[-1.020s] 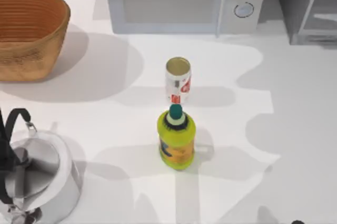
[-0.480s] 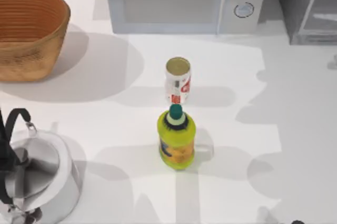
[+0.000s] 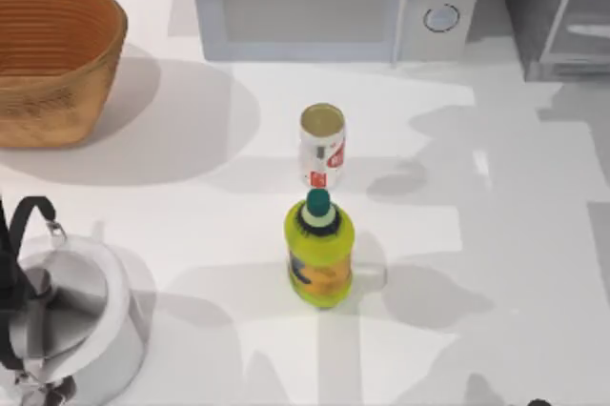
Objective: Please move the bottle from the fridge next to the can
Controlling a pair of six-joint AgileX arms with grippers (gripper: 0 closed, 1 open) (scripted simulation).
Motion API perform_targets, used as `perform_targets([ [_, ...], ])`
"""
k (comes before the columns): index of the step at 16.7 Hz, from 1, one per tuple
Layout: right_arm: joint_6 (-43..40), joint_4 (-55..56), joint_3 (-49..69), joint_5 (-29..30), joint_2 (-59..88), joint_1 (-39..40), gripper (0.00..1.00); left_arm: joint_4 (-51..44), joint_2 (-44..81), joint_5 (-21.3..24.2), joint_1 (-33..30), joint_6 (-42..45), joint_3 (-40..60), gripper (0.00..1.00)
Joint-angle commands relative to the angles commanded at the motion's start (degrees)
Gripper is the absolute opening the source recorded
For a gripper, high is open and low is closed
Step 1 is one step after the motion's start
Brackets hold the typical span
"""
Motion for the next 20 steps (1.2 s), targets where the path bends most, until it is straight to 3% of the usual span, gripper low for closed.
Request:
perform_targets([
  [6, -0.4, 8.5, -1.8, 24.0, 6.9, 24.0, 0.0, 0.0, 0.0, 0.0, 0.0, 0.0, 0.0, 1.0],
  [9, -0.6, 11.5, -2.8, 32.9, 8.7, 33.0, 0.0, 0.0, 0.0, 0.0, 0.0, 0.0, 0.0, 1.0],
  [12, -0.7, 12.8, -3.4, 36.4, 9.2, 36.6, 0.0, 0.0, 0.0, 0.0, 0.0, 0.0, 0.0, 1.0],
  [20, -0.7, 12.8, -3.4, 36.5, 9.2, 36.6, 0.0, 0.0, 0.0, 0.0, 0.0, 0.0, 0.0, 1.0],
])
